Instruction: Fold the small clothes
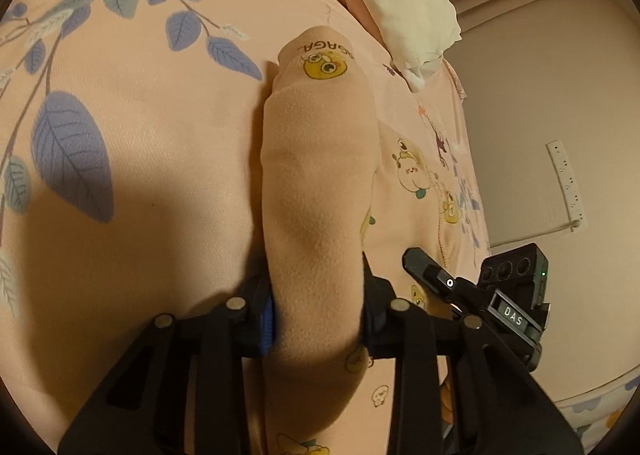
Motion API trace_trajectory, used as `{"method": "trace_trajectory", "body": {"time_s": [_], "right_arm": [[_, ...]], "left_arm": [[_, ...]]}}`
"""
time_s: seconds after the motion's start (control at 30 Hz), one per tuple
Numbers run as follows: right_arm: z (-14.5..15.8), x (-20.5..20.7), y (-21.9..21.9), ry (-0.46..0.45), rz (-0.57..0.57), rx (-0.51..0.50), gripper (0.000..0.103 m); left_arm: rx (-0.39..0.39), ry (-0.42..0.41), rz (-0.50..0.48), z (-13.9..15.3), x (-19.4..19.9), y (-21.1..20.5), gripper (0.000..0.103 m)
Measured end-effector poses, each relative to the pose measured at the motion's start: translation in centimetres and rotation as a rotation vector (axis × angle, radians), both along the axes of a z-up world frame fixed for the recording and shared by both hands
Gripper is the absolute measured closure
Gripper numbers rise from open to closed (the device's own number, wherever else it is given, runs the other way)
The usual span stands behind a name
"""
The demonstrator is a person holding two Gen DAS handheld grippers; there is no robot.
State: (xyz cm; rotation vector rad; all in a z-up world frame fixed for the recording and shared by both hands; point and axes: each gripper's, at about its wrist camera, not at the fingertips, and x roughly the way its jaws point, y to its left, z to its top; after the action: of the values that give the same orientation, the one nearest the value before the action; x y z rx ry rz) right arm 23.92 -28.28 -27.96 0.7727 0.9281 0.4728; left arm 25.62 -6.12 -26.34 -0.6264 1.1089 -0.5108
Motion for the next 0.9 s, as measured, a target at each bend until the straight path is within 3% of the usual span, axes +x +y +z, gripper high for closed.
{"method": "trace_trajectory", "body": {"time_s": [0.1,0.23,0.4,0.57,0.63,0.9], "right_arm": [[0.0,-0.2,-0.2,-0.012,-0.007,-0.001,0.075],[0.2,-0.3,-0.4,0.002,-0.048,0.038,0.075],[1.6,-0.3,0.3,0.0,-0.036,-0.008,0.075],[4.6,-1.5,0.9,-0.093,-0.019,0.024,0.075],[6.1,-2.0,1.6,-0.119,-0.008,0.002,0.075],[11.1,-3.3,6.4,-0.251,0.108,-0.083,0.075]], "left_arm": [[0.025,-0.02,-0.009,0.2,-0.1,-0.2,0.072],[0.002,-0.008,-0.002,0.2,-0.2,0.3,0.075],[0.02,-0.024,-0.013,1.5,-0.2,0.0,0.076],[-0.001,-0.101,-0.012,4.9,-1.7,1.0,0.077],[-0.031,-0.122,0.01,6.5,-2.3,2.0,0.077],[-0.005,-0.263,0.071,12.5,-5.8,6.2,0.077]]}}
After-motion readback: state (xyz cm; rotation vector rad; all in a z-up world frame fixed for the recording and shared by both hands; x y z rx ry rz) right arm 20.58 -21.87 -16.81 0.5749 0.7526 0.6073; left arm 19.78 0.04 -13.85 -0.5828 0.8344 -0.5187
